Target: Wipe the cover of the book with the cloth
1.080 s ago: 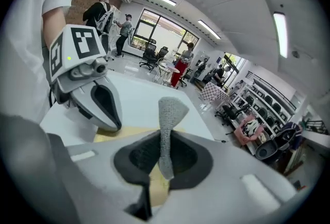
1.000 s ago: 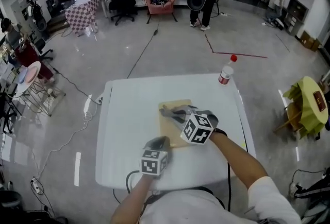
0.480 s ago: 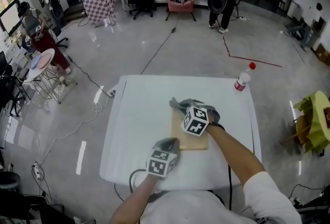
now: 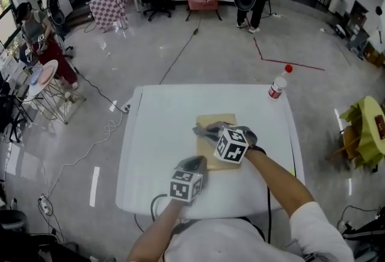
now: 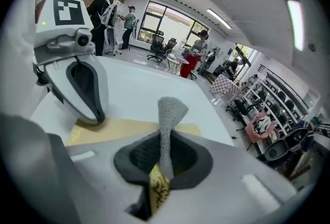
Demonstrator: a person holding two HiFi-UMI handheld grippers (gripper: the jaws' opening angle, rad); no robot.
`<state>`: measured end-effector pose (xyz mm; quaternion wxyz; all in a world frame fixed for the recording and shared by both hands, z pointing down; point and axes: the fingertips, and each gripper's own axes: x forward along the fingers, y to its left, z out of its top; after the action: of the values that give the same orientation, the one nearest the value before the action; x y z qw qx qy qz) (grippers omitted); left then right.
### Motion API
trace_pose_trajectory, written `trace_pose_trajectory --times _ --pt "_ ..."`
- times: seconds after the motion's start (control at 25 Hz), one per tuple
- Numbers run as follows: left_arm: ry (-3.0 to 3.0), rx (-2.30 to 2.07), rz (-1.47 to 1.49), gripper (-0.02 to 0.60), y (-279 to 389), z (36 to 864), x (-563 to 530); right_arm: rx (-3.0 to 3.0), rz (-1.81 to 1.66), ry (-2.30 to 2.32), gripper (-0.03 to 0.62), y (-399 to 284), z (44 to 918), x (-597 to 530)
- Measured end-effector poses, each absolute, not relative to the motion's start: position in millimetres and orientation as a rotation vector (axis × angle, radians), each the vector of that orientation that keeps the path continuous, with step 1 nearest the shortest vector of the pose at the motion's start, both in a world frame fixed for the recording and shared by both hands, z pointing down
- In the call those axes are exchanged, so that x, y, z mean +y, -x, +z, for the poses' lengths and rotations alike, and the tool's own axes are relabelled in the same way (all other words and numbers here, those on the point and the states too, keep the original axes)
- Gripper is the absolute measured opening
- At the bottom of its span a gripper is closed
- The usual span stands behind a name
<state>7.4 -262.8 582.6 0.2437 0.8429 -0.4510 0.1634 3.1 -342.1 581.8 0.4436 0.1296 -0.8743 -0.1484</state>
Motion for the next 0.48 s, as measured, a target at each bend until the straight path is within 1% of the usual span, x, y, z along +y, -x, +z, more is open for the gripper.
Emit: trace_pose_trajectory --times 0.48 --pt "-2.281 -1.227 0.409 0.008 -5 583 -262 -2.244 -0.198 -0.278 0.028 -16 581 -269"
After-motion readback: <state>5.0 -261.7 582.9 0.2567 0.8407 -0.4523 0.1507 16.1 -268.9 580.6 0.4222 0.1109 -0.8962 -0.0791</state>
